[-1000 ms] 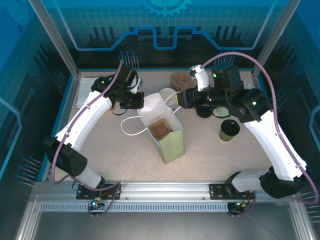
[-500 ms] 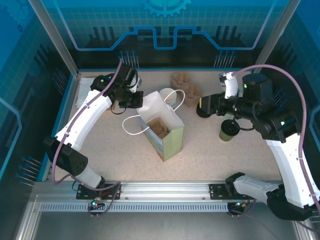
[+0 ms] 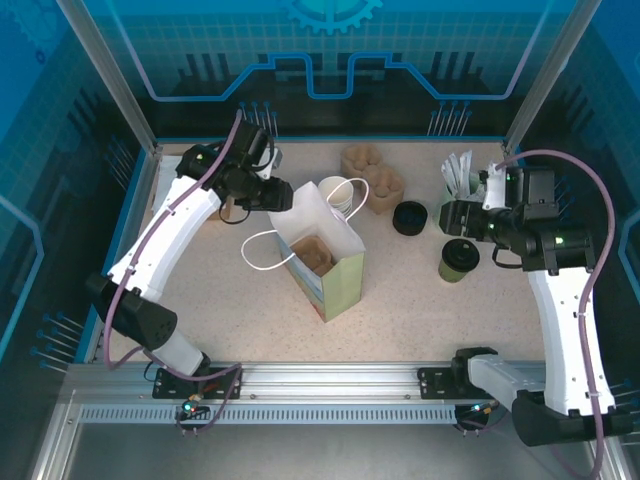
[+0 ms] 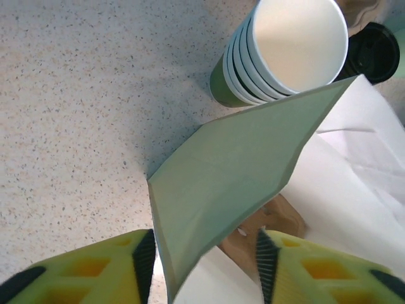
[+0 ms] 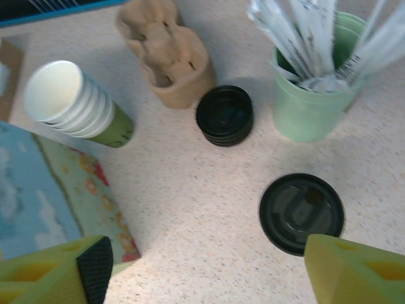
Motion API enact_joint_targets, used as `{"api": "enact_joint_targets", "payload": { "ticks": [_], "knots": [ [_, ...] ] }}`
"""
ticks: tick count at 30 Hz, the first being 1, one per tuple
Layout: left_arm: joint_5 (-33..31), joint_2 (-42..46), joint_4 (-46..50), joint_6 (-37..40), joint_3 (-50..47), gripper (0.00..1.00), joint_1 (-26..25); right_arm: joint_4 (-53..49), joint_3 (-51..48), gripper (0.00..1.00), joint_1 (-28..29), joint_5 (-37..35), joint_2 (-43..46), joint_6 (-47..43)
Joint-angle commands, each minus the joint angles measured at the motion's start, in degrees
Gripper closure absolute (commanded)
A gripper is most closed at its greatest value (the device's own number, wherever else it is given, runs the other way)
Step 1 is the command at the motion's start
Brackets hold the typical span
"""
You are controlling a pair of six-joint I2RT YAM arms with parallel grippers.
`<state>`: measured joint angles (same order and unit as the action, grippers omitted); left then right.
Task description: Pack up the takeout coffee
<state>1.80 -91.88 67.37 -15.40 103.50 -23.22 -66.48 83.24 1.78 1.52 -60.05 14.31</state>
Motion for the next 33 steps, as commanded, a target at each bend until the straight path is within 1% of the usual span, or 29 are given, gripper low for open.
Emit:
{"api": "enact_joint_targets", "payload": {
  "ticks": [1, 3, 4, 7, 10, 13, 16, 20, 27, 33],
  "knots": [
    [-2.19, 0.11, 3.08, 1.05, 2.99, 0.43, -0.2, -5.14, -1.38, 0.13, -2.44, -2.02, -1.67, -3.58],
    [-3.24, 1.21, 3.13, 1.18, 3.13, 0.36, -0.13, -6.29, -3.63, 0.03, -2.64, -4.53, -2.19, -4.17],
    [-4.14, 2.04, 2.87, 1.0, 2.98, 0.31, -0.11, -6.1, -5.35, 0.0, -2.78, -5.27, -1.9, -4.2],
    [-5.68, 5.77, 0.64, 0.98, 1.18, 0.23, 0.03, -3.93, -10.92, 0.0, -3.22, -6.05, -0.49, -3.38],
    [-6.24, 10.68, -3.62, 0.57, -2.9, 0.15, 0.32, -0.87, -16.01, 0.0, -3.25, -6.67, -0.3, -1.67],
    [-6.9, 15.72, -7.8, -0.25, -7.84, 0.1, 0.83, 0.32, -16.46, 0.0, -3.28, -6.62, -2.3, 0.2],
    [-6.5, 19.05, -9.45, -1.07, -11.17, 0.08, 1.75, 2.93, -19.3, 0.0, -3.28, -7.14, -3.2, 2.79],
    [-6.34, 21.03, -9.47, -1.21, -13.12, 0.07, 2.52, 4.46, -22.2, 0.0, -3.26, -8.42, -5.37, 5.28],
    [-6.24, 21.4, -10.0, -0.68, -14.79, 0.07, 3.01, 6.61, -24.94, 0.0, -3.25, -11.5, -7.74, 6.33],
    [-5.8, 20.87, -10.75, -0.6, -15.69, 0.07, 3.18, 8.59, -25.36, 0.0, -3.28, -11.36, -10.26, 5.76]
  ]
}}
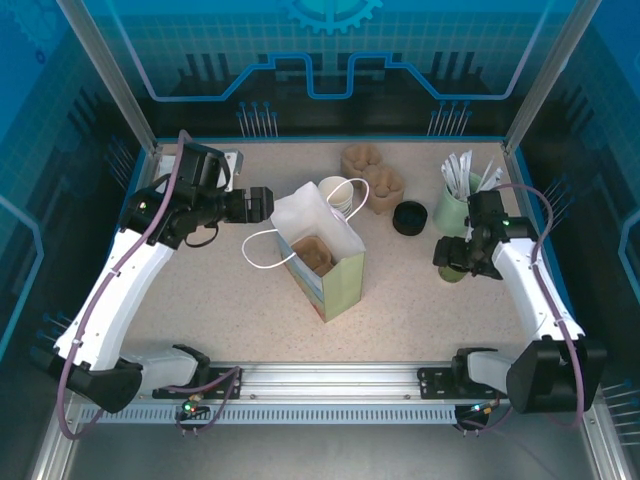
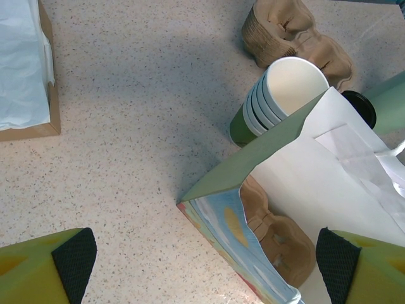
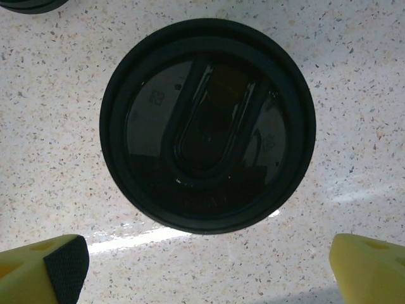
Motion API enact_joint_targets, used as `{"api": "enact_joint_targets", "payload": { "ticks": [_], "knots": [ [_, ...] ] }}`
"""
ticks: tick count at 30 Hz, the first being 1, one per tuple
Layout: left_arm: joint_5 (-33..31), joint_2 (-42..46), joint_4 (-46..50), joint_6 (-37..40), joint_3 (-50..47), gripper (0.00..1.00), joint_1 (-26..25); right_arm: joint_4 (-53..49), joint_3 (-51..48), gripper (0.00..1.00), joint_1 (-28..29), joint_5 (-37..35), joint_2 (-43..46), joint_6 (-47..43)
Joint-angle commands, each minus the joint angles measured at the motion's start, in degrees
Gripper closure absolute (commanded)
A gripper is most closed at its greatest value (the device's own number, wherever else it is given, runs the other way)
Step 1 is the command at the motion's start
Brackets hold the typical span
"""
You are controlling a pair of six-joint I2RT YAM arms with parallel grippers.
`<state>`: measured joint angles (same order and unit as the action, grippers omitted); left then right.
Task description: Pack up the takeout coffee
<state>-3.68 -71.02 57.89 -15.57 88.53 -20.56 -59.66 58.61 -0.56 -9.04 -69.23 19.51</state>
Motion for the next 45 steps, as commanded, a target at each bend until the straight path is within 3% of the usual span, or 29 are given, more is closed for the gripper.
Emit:
{"api": "enact_joint_targets", "payload": {
  "ticks": [1, 26, 37, 45],
  "knots": [
    [-0.19, -0.04, -1.42, -0.42, -0.81, 0.07, 0.52, 2.18, -0.62, 0.0, -0.94, -0.24, -1.62, 0.45],
    [-0.1, -0.99, -0.09, -0.29, 1.03, 0.06, 0.78, 8.97, 1.57, 0.0, -1.98, -1.39, -13.35, -2.55],
    [0.24, -1.05, 0.15, -0.43, 1.2, 0.06, 0.87, 10.62, 2.47, 0.01, -2.62, -1.8, -14.45, -4.21],
    [0.36, -0.83, 0.09, -0.73, 1.12, 0.07, 0.87, 8.54, 2.31, 0.14, -2.65, -1.23, -13.46, -3.91]
  ]
}}
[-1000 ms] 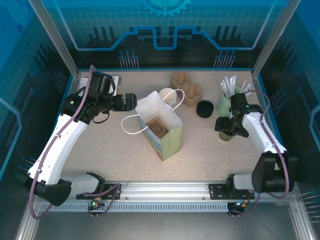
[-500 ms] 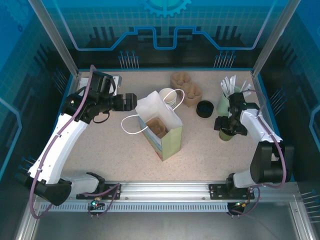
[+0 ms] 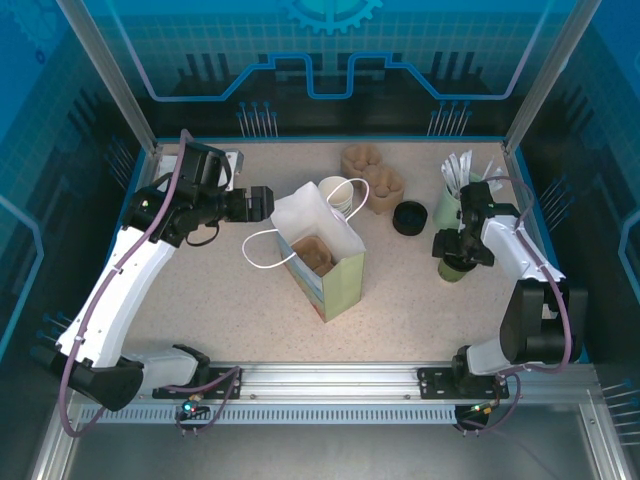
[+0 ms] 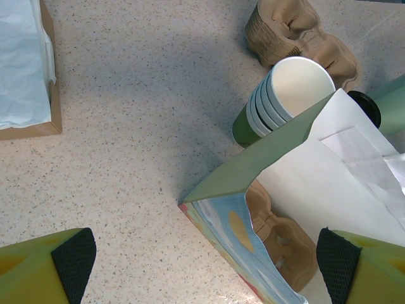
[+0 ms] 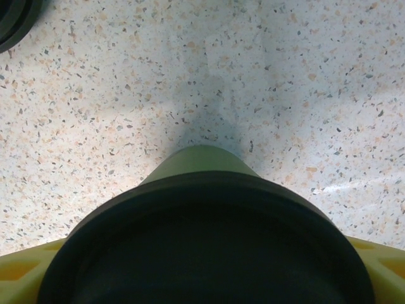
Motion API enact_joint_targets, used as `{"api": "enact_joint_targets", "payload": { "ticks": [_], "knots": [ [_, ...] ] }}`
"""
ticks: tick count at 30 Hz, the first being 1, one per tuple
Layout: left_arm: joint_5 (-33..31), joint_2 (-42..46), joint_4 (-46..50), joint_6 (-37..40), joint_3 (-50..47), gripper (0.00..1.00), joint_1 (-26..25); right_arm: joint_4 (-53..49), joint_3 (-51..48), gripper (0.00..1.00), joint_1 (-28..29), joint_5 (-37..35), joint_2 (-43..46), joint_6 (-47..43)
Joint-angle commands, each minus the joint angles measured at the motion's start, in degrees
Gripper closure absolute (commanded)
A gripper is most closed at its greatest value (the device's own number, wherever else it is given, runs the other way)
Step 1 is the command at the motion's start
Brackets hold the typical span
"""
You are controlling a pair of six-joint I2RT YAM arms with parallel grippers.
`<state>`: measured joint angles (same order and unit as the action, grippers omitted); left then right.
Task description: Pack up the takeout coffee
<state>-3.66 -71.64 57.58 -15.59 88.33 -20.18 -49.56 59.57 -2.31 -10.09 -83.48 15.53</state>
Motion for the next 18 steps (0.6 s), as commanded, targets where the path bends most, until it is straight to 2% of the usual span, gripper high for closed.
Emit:
{"api": "enact_joint_targets", "payload": {
  "ticks": [1, 11, 18],
  "knots": [
    [0.4, -0.18, 0.5, -0.61, 1.25, 0.07, 0.52, -1.9, 1.34, 0.15, -0.86, -0.17, 1.3, 0.09],
    [1.71, -0.55, -0.18, -1.02, -0.07, 0.07, 0.5, -11.99, 6.4, 0.16, 1.84, -0.55, 9.22, -0.63],
    [4.73, -2.37, -0.98, -1.19, -1.11, 0.09, 0.5, -22.57, 17.37, 0.17, 9.45, -0.78, 14.32, 0.84]
  ]
}}
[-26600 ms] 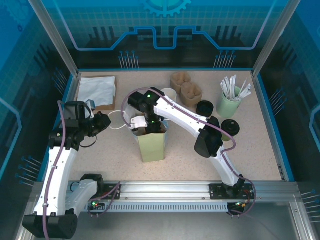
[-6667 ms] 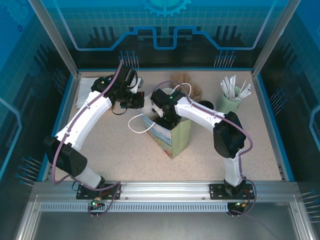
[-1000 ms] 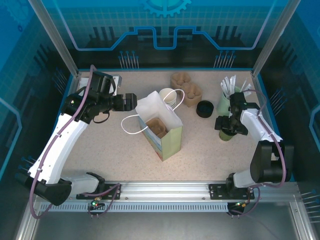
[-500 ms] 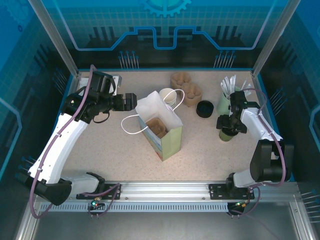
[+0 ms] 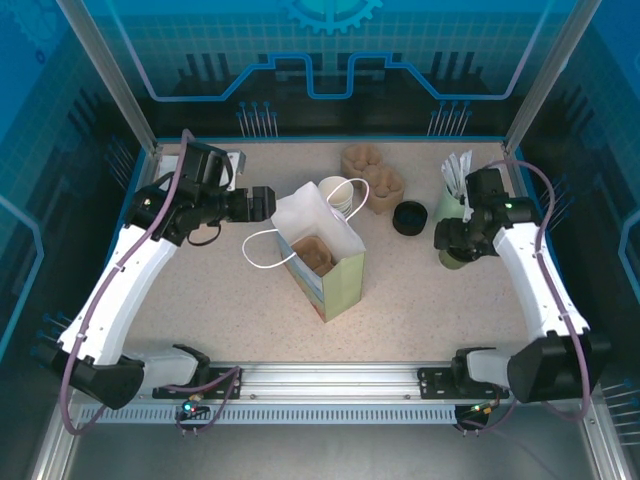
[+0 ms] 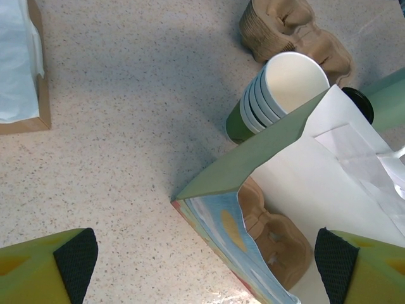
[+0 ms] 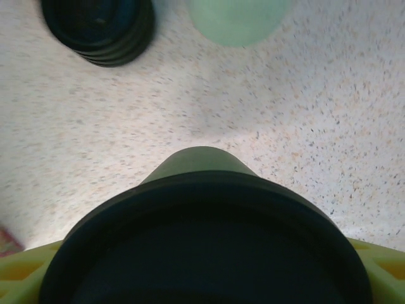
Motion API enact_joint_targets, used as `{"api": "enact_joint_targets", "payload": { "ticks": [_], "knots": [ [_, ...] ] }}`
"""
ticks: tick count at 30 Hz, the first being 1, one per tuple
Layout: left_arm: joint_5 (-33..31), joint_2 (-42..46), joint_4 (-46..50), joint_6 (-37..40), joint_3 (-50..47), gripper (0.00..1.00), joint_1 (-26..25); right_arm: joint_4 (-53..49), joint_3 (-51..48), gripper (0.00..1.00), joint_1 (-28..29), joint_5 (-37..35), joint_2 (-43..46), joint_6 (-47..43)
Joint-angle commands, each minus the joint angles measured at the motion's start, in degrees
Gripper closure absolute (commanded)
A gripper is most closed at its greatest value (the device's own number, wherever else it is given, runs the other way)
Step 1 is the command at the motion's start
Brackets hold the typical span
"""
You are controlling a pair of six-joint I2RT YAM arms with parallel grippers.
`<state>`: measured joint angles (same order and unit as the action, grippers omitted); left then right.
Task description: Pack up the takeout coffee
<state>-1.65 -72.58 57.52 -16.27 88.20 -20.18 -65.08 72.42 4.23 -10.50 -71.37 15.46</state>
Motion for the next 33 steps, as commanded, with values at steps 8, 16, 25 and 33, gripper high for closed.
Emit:
{"api": "enact_joint_targets", "payload": {
  "ticks": [8, 16, 25, 33],
  "knots": [
    [6.52, -5.47, -2.32, -1.85, -1.72, 0.14, 0.56, -17.66, 24.47, 0.17, 15.46, -3.22, -0.59, 5.69],
    [9.2, -7.02, -4.99, -4.2, -4.07, 0.22, 0.58, -23.91, 45.27, 0.17, 30.36, -7.48, -9.39, 8.84],
    [10.43, -8.72, -5.86, -5.83, -4.21, 0.36, 0.5, -24.62, 63.66, 0.17, 45.12, -8.99, -18.08, 9.72],
    [10.31, -8.64, -6.15, -6.75, -4.19, 0.42, 0.5, -19.51, 63.86, 0.17, 52.2, -4.41, -24.5, 9.96]
  ]
}}
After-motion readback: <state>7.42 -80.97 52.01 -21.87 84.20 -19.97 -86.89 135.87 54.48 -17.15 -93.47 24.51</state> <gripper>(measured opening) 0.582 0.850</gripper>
